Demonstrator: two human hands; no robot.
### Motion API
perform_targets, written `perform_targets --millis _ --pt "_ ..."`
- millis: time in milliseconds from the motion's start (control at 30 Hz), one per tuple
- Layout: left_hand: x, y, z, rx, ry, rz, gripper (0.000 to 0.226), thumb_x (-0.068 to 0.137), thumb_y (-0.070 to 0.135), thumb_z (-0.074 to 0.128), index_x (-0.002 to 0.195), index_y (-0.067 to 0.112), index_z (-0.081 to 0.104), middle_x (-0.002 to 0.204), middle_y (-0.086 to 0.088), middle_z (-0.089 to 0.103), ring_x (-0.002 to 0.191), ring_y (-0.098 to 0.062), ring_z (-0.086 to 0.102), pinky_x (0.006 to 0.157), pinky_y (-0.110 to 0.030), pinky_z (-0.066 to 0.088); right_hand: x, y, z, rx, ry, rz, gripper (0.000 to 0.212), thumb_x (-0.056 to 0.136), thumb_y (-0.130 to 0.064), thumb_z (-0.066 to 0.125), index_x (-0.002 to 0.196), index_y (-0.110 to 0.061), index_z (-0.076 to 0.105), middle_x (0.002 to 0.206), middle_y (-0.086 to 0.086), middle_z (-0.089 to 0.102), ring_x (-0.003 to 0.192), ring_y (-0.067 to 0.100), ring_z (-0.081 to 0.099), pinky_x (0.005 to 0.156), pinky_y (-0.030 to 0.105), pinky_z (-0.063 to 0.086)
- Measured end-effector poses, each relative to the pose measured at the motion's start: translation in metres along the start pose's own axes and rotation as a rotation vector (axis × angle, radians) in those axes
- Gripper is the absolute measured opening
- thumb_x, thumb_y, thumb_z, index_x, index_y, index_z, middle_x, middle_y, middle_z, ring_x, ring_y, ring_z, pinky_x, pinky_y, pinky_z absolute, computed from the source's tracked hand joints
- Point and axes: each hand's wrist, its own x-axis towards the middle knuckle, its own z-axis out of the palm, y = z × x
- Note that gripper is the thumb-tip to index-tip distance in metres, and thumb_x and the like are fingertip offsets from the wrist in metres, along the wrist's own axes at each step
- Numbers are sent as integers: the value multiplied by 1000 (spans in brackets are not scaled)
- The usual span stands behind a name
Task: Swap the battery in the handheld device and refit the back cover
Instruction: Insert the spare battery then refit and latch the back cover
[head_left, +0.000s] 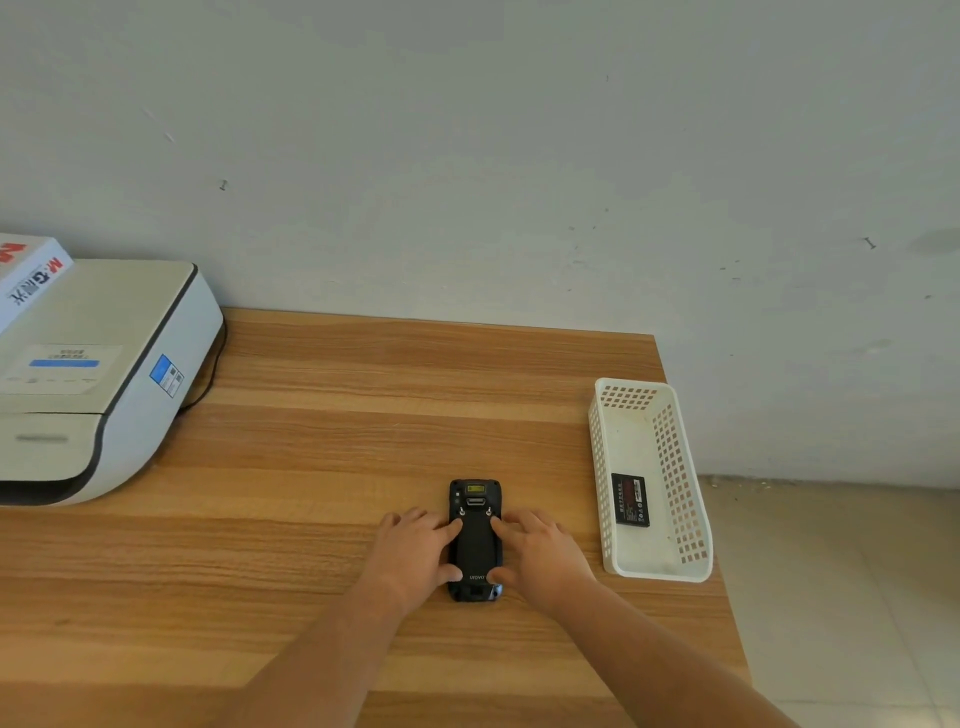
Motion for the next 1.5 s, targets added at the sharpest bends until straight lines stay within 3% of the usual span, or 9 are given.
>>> perform_targets --millis 233,367,600,767,1167,1500 --pt "4 0 1 -6 4 7 68 91 52 55 150 32 29 146 6 43 138 -18 28 111 -41 23 2 2 2 -19 -16 0 71 90 -55 53 151 -31 25 151 -6 32 141 16 22 115 39 22" --pt "4 -7 0 -87 -3 13 62 93 54 52 149 33 33 148 7 42 140 -17 26 113 -42 21 4 3 -2 80 18 11 66 89 -52 57 147 -32 34 150 -8 35 139 14 26 116 40 24" --pt "21 -9 -12 -287 138 -26 49 93 42 59 139 30 47 136 10 49 130 -14 39 109 -36 34 27 -6 -16 102 88 -13 47 93 -40 57 138 -30 46 140 -7 41 127 16 39 101 34 42" --pt "29 -11 -11 -229 124 46 41 92 40 61 130 29 55 132 9 51 123 -14 43 105 -36 37 33 -2 -19 38 92 -62 38 92 -37 59 128 -25 54 135 -4 45 122 17 42 98 35 44" --pt "43 -15 -28 -75 86 133 35 91 42 62 123 28 59 119 7 53 113 -14 47 96 -33 41 40 4 -26 -84 73 -125 42 89 -47 61 125 -27 54 131 -4 47 122 18 41 95 36 44" --pt "56 -11 -37 117 41 227 30 91 36 63 118 25 60 118 2 56 114 -18 48 96 -37 39 49 3 -33 -188 33 -162 40 87 -48 62 118 -24 58 125 -1 51 123 22 40 99 41 39"
